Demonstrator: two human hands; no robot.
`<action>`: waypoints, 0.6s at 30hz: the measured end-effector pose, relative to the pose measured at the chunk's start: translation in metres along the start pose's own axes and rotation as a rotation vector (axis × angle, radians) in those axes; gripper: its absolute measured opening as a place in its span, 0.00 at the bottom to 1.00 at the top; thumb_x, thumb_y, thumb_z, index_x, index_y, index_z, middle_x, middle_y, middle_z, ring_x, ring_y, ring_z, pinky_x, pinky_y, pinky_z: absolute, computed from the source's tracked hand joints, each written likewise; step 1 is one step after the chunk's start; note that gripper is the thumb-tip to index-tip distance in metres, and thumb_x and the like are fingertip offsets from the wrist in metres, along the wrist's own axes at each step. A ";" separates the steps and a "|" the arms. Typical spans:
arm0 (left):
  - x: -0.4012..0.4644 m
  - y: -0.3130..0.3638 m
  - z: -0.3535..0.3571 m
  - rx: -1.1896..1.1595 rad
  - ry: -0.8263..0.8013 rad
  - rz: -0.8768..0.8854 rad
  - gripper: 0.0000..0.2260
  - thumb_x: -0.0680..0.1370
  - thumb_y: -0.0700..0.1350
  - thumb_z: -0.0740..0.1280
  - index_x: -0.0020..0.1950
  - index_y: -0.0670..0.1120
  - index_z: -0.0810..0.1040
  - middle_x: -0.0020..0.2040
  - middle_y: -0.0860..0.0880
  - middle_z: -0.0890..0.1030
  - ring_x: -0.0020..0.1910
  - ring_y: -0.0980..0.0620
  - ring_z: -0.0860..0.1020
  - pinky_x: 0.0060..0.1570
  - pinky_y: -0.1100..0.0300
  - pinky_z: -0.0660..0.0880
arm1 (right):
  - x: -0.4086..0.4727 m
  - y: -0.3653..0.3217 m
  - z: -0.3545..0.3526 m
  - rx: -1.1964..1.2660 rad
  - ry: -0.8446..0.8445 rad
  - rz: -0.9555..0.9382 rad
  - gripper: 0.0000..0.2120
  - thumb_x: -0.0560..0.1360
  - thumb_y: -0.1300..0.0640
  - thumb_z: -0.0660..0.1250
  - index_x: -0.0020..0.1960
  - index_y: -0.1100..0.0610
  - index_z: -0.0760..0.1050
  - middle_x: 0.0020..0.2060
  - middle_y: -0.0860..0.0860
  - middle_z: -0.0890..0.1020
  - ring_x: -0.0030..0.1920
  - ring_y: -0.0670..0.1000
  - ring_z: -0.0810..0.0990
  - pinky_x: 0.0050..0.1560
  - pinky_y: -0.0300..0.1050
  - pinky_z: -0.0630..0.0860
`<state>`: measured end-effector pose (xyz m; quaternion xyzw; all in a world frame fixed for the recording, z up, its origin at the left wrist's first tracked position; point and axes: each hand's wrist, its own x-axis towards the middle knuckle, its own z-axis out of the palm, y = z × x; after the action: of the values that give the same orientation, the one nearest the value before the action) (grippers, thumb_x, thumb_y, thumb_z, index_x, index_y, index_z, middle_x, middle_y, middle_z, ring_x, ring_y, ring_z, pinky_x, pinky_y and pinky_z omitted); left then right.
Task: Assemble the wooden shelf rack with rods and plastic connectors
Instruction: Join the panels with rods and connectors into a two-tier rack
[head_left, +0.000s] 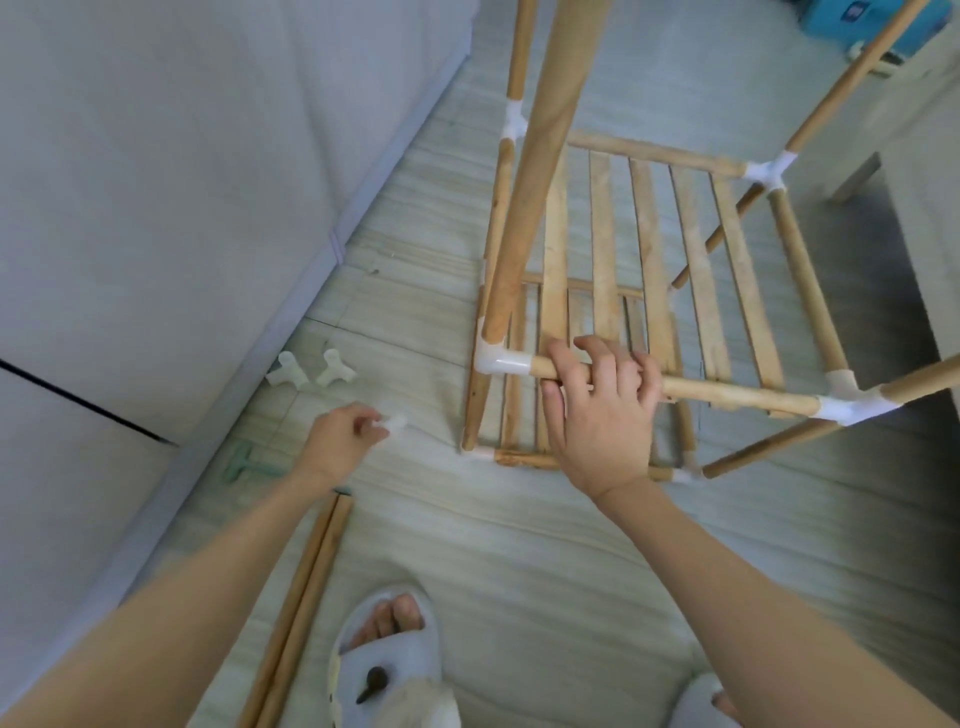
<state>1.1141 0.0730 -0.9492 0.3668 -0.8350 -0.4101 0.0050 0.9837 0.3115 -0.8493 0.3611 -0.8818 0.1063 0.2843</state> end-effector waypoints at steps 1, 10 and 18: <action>-0.011 0.014 -0.003 -0.049 -0.016 0.048 0.07 0.73 0.39 0.72 0.49 0.38 0.80 0.41 0.41 0.81 0.42 0.44 0.78 0.48 0.54 0.74 | 0.000 -0.001 -0.005 -0.001 -0.067 0.003 0.18 0.79 0.52 0.55 0.65 0.53 0.73 0.56 0.55 0.78 0.60 0.55 0.72 0.65 0.58 0.61; -0.106 0.149 -0.066 -0.267 -0.114 0.345 0.06 0.78 0.42 0.65 0.43 0.49 0.79 0.30 0.53 0.80 0.28 0.64 0.75 0.29 0.74 0.67 | 0.035 0.009 -0.104 0.693 -0.715 0.224 0.20 0.79 0.57 0.59 0.71 0.51 0.66 0.67 0.49 0.71 0.67 0.49 0.68 0.63 0.32 0.59; -0.149 0.281 -0.084 -0.385 -0.125 0.499 0.04 0.78 0.43 0.65 0.44 0.46 0.77 0.32 0.50 0.80 0.26 0.61 0.76 0.26 0.71 0.69 | 0.060 0.036 -0.221 1.302 -0.539 0.479 0.08 0.73 0.61 0.70 0.49 0.51 0.76 0.40 0.47 0.78 0.35 0.43 0.78 0.35 0.34 0.76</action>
<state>1.0783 0.2186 -0.6559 0.1170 -0.8051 -0.5683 0.1233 1.0177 0.3892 -0.6337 0.2679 -0.7343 0.5740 -0.2442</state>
